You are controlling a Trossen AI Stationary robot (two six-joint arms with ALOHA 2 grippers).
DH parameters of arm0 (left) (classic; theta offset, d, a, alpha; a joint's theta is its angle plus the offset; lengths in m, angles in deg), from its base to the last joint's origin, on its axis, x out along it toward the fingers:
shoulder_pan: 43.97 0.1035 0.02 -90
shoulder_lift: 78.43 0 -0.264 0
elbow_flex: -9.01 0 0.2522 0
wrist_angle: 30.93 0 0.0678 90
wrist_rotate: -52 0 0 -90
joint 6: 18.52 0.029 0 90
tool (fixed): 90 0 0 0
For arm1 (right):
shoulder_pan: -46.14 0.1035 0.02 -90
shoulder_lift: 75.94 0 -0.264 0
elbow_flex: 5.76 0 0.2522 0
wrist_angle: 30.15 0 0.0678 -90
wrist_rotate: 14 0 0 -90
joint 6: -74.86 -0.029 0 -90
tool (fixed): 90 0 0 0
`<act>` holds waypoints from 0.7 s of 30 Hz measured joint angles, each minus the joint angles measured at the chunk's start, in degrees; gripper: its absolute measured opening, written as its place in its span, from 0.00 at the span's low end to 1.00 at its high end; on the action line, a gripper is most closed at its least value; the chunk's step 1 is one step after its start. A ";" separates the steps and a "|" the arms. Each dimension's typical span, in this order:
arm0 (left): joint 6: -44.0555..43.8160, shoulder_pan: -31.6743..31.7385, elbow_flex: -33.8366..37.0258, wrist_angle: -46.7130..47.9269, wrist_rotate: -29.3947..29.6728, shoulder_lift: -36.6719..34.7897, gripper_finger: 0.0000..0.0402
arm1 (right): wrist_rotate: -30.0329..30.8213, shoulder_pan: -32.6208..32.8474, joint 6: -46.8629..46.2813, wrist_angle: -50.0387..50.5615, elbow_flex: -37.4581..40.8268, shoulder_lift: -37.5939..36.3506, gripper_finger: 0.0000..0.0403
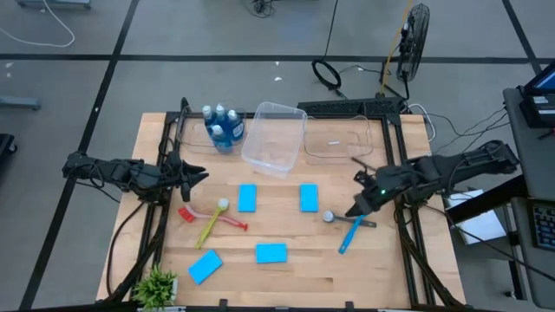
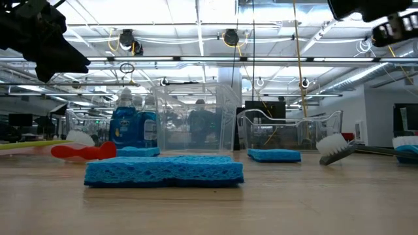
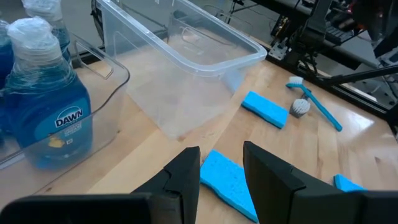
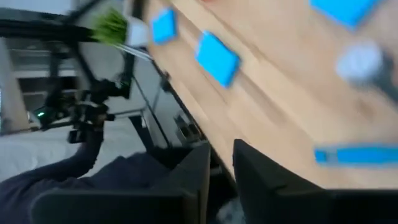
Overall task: Pick & Place Kitchen Sink Supplies
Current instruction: Put the blue dish brush into the transparent container
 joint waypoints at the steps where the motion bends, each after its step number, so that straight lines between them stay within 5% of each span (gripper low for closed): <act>1: -0.01 0.01 0.00 0.02 0.00 0.01 0.30 | -1.14 0.33 -2.25 0.90 0.00 0.84 0.12; 14: -0.35 0.02 0.00 0.09 0.06 0.01 0.30 | -1.92 3.82 -20.90 12.85 0.00 6.34 0.00; 21: -0.50 0.02 0.00 0.11 0.07 0.01 0.30 | 7.32 7.32 -30.21 21.18 -0.01 6.34 0.00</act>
